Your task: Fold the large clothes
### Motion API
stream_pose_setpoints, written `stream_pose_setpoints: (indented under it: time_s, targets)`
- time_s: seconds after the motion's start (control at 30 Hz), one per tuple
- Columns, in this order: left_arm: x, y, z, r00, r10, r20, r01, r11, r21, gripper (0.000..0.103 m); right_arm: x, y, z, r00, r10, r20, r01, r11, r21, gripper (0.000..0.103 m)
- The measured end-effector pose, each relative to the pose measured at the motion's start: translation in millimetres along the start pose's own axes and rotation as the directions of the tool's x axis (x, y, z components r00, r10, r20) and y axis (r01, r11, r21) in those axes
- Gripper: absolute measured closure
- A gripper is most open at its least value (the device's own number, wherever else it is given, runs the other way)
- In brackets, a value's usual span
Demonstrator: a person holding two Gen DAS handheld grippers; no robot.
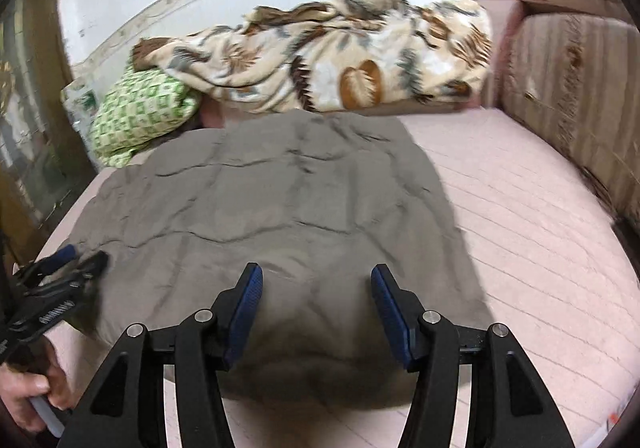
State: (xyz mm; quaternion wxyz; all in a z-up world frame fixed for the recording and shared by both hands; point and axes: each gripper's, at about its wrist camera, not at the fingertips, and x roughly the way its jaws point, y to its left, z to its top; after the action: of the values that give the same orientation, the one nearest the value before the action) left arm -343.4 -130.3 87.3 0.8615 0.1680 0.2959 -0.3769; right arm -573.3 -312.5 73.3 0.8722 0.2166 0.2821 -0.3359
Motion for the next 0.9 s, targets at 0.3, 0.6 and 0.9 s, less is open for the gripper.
stream_pose_setpoints:
  time_s: [0.3, 0.6, 0.9]
  targets:
    - [19.2, 68.4, -9.3, 0.990, 0.057, -0.126, -0.082, 0.977, -0.196, 0.027, 8.9, -21.5, -7.5, 0.996, -0.044, -0.078, 0.047, 0.998, 0.047, 0.042]
    - [11.7, 55.0, -10.7, 0.992, 0.087, -0.089, -0.099, 0.985, -0.140, 0.027, 18.9, -17.3, -8.3, 0.992, -0.057, -0.113, 0.063, 0.997, 0.048, 0.039]
    - [-2.5, 25.4, -4.8, 0.993, 0.118, 0.002, -0.118, 0.993, -0.012, 0.027, -7.7, 18.3, -3.4, 0.999, -0.027, 0.035, 0.030, 0.996, -0.081, 0.039]
